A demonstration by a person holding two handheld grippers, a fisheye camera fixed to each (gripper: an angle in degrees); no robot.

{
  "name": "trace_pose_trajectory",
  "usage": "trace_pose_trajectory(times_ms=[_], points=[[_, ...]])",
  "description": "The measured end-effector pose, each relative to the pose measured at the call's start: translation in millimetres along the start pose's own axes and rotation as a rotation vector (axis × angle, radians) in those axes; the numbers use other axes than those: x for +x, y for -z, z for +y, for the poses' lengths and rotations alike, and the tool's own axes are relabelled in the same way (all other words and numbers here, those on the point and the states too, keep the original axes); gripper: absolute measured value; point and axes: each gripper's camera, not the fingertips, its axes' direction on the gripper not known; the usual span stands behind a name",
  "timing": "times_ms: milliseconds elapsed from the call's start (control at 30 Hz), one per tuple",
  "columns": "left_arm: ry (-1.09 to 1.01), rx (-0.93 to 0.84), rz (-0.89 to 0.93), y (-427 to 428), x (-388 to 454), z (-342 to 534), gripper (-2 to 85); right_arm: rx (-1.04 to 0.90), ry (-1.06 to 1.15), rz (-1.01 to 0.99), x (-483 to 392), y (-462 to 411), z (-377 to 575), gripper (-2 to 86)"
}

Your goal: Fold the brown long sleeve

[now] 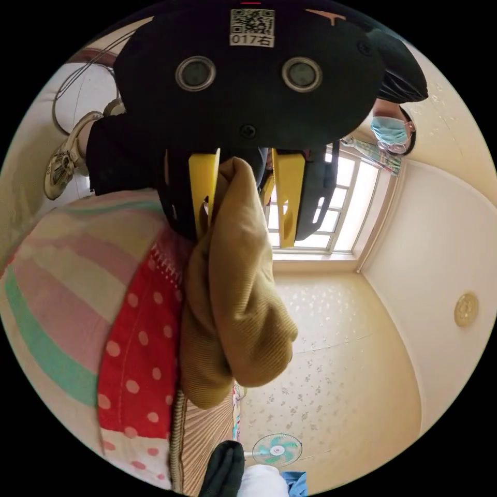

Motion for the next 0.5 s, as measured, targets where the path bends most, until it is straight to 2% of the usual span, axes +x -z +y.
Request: trace_pose_trajectory(times_ms=[167, 300, 500], points=[[0.005, 0.002, 0.020, 5, 2, 1, 10.2, -0.034, 0.022, 0.173, -19, -12, 2, 7.6], [0.010, 0.011, 0.037, 9, 3, 2, 10.2, -0.001, 0.154, 0.049, -59, 3, 33, 4.8], [0.012, 0.010, 0.042, 9, 7, 0, 10.1, 0.033, 0.205, -0.112, -96, 29, 41, 4.4]])
